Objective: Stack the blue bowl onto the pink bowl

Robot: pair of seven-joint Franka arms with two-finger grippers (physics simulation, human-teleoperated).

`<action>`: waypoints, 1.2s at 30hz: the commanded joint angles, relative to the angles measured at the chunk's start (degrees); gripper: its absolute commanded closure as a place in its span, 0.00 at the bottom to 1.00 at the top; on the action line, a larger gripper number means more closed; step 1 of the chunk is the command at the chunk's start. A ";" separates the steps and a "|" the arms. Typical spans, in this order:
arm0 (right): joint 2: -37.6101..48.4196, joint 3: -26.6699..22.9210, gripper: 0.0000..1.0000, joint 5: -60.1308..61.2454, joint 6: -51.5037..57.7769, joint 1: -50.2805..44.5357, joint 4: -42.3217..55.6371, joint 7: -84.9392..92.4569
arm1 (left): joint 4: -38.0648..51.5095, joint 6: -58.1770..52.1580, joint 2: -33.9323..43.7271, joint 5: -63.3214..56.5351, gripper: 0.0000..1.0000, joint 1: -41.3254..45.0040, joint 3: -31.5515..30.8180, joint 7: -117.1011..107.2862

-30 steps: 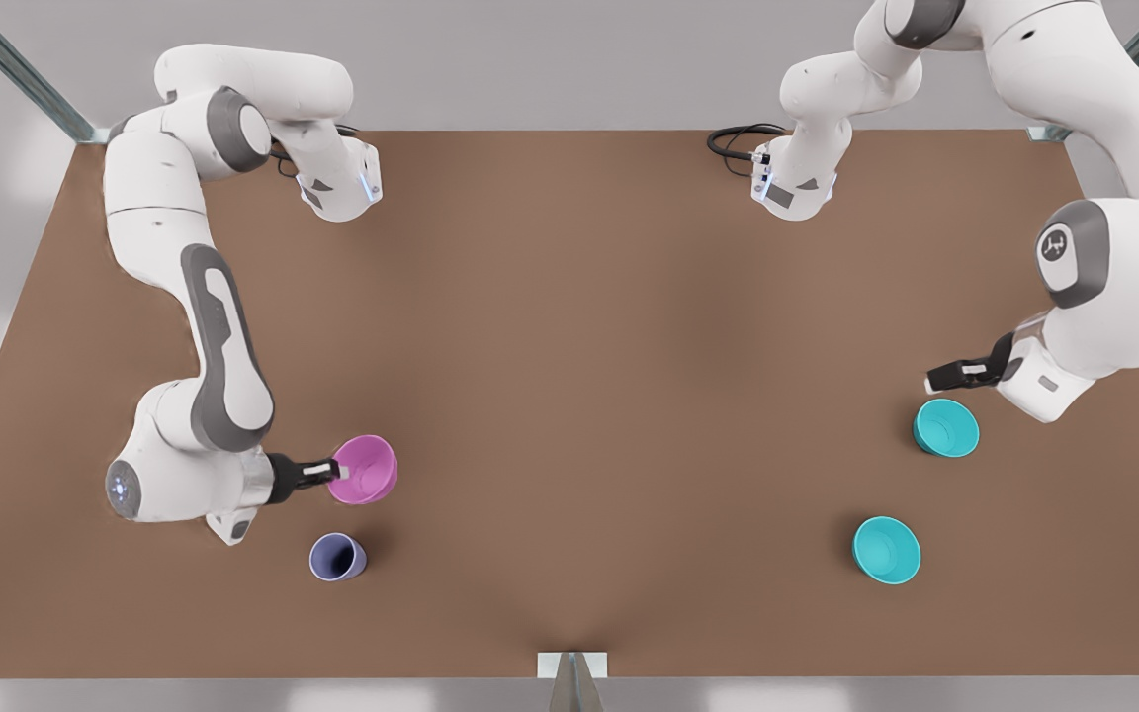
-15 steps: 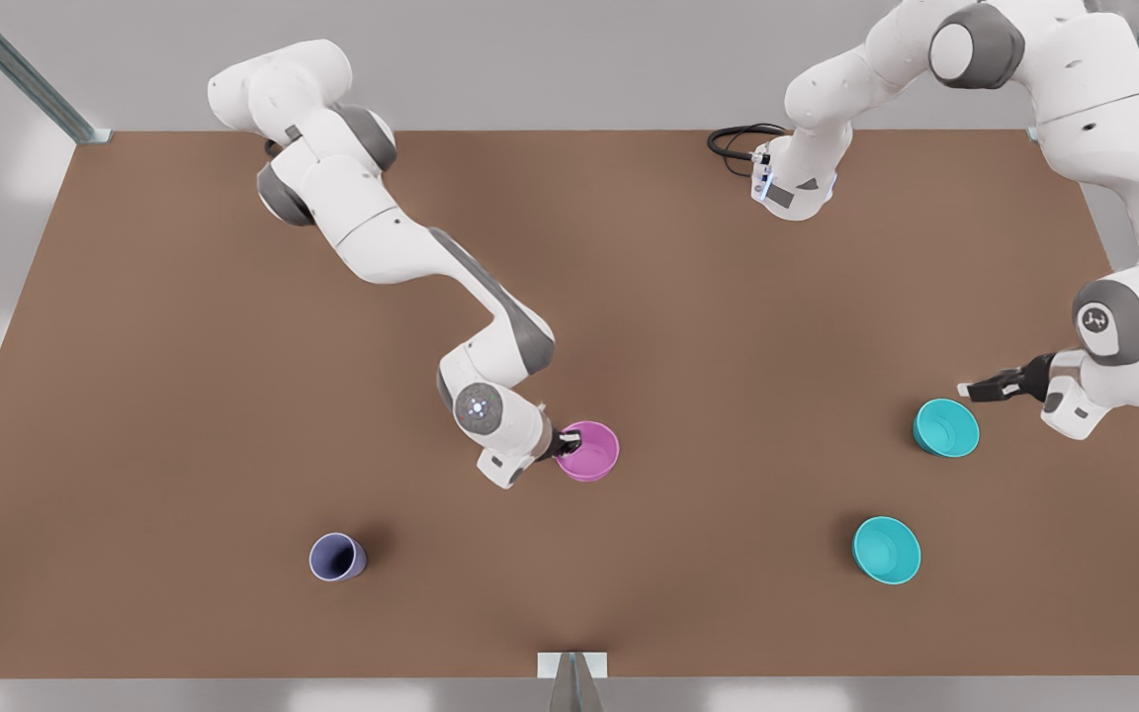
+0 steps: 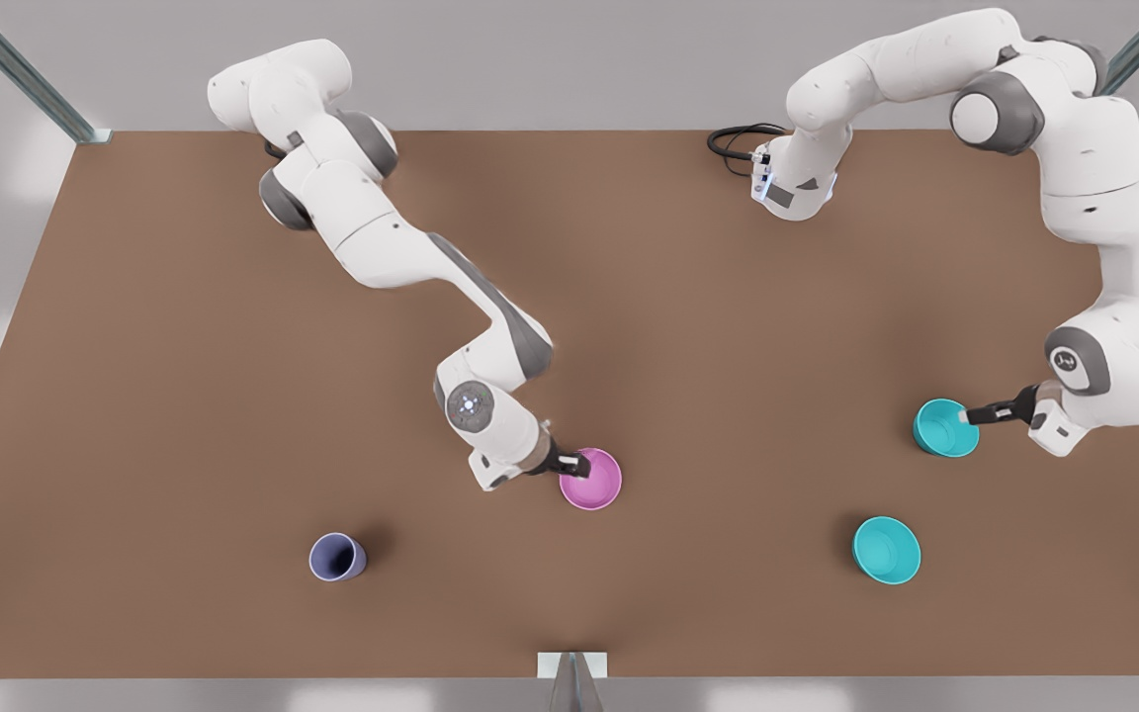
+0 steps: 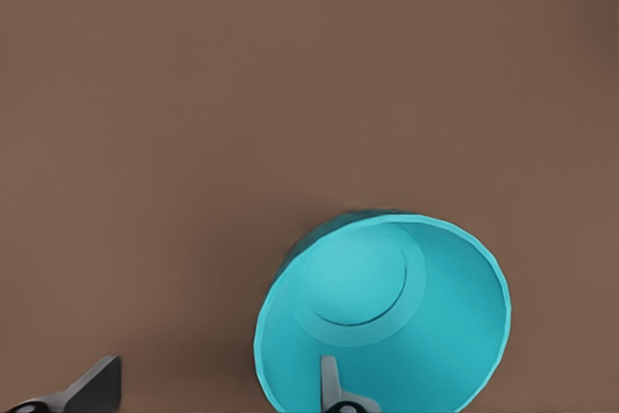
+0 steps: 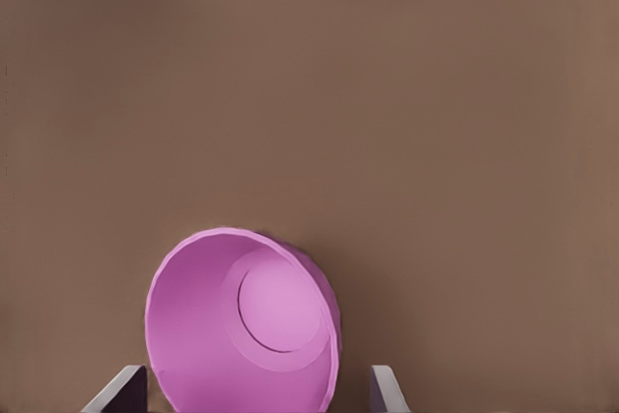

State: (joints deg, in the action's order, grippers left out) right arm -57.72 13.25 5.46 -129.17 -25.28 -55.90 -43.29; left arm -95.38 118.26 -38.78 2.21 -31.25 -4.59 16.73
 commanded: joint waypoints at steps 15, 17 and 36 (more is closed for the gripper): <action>41.64 -7.71 0.00 -10.65 48.04 24.40 -18.72 35.91 | 0.02 -5.67 7.57 2.98 0.79 7.96 -0.07 4.90; 41.38 -7.71 0.00 -10.65 48.04 25.02 -18.72 36.43 | 0.28 -8.48 12.85 2.98 0.79 15.69 -0.25 -4.06; 44.10 -7.88 0.00 -9.68 46.29 28.27 -18.81 46.89 | 38.78 -0.93 -17.65 3.59 0.79 56.22 -4.38 -72.98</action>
State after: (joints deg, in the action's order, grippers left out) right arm -13.64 5.35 -4.20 -82.96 2.99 -74.73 -7.04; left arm -56.60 115.03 -56.24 5.16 24.94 -8.94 -25.08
